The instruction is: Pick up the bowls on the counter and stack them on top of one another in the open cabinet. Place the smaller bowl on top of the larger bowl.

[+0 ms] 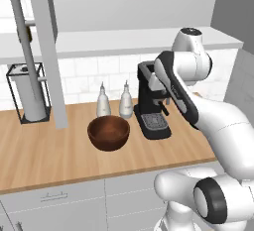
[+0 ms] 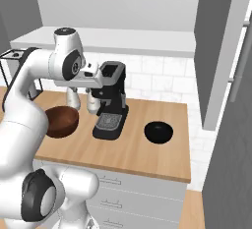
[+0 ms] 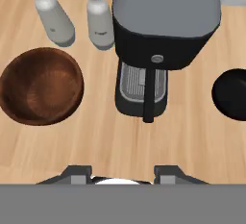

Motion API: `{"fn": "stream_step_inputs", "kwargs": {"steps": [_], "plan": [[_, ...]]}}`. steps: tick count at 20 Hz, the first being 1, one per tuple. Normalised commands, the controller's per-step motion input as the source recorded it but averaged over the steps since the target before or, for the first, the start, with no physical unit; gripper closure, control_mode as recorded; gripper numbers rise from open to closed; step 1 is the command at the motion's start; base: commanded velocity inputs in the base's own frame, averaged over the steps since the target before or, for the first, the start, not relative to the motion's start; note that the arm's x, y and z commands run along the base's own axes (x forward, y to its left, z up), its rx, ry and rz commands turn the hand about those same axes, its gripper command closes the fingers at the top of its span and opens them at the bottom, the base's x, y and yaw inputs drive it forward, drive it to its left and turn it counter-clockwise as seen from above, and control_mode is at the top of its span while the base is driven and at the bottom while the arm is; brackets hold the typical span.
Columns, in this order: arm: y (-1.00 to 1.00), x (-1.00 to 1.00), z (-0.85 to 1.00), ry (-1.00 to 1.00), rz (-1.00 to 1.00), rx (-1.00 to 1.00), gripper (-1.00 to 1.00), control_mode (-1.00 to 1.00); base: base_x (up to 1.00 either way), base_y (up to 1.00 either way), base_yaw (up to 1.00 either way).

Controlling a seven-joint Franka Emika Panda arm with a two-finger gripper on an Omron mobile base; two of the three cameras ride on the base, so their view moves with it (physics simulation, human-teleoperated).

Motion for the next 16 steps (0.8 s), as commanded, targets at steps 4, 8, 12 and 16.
{"fn": "stream_step_inputs", "kwargs": {"steps": [4,8,12,16], "plan": [[-0.48,-0.04,-0.11,0.00,-0.10,0.00,-1.00,-1.00,0.00,0.00,0.00],[-1.00,0.00,-0.34,0.00,-0.42,0.00,-1.00,-1.00,0.00,0.00,0.00],[-1.00,0.00,-0.42,0.00,-0.49,0.02,-1.00,-1.00,0.00,0.00,0.00],[-1.00,0.12,-0.48,0.00,-0.54,0.15,-1.00,-1.00,0.00,0.00,0.00]]}}
